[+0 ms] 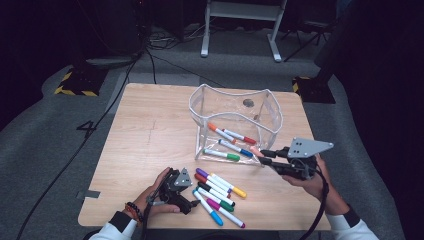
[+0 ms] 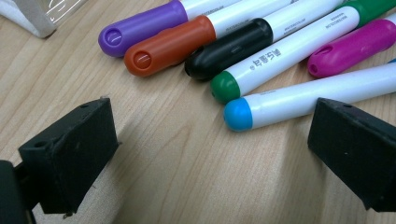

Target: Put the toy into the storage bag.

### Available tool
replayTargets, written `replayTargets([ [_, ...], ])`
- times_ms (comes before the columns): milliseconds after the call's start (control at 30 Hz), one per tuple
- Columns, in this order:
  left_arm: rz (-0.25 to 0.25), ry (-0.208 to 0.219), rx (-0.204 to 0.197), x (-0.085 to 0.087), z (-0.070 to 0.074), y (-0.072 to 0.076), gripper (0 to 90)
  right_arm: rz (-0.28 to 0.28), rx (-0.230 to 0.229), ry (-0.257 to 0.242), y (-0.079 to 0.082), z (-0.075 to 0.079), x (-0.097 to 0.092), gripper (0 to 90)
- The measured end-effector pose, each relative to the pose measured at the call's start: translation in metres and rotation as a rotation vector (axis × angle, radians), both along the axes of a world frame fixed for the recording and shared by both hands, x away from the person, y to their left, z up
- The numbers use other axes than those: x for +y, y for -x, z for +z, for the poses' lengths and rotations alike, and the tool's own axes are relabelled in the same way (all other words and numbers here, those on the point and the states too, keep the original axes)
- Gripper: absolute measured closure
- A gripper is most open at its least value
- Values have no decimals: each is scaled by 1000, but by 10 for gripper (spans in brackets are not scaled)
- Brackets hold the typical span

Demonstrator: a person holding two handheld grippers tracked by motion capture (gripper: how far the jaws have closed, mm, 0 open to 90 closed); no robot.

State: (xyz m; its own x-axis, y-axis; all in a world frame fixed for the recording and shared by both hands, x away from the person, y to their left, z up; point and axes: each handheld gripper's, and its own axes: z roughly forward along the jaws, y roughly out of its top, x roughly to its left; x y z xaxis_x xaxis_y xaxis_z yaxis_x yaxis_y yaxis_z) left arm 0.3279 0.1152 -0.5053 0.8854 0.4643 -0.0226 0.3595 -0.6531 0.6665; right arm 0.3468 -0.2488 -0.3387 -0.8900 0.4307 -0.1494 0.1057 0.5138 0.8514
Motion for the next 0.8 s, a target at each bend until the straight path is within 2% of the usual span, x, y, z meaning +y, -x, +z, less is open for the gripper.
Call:
replayTargets([
  [100,-1,0,1,0,0,0,16,-2,-2,-10,-5,19,-1,747],
  [200,-1,0,0,0,0,0,16,-15,-26,-4,-14,40,1,748],
  [267,-3,0,1,0,0,0,16,-28,-37,8,-20,51,6,748],
  [333,-4,0,1,0,0,0,15,-25,-37,-7,-26,63,10,748],
  [400,-4,0,1,0,0,0,15,-33,-64,2,-32,75,15,748],
  [467,0,0,0,0,0,0,15,-34,-57,-9,-42,84,20,747],
  [533,-1,1,1,0,0,0,15,-62,-79,21,-55,92,28,747],
  [633,2,0,0,0,0,0,16,-71,-68,39,-73,96,42,747],
  [700,2,0,0,0,0,0,16,-79,-71,62,-83,95,49,748],
  [800,3,-1,-2,0,0,1,18,-86,-44,87,-101,89,58,748],
])
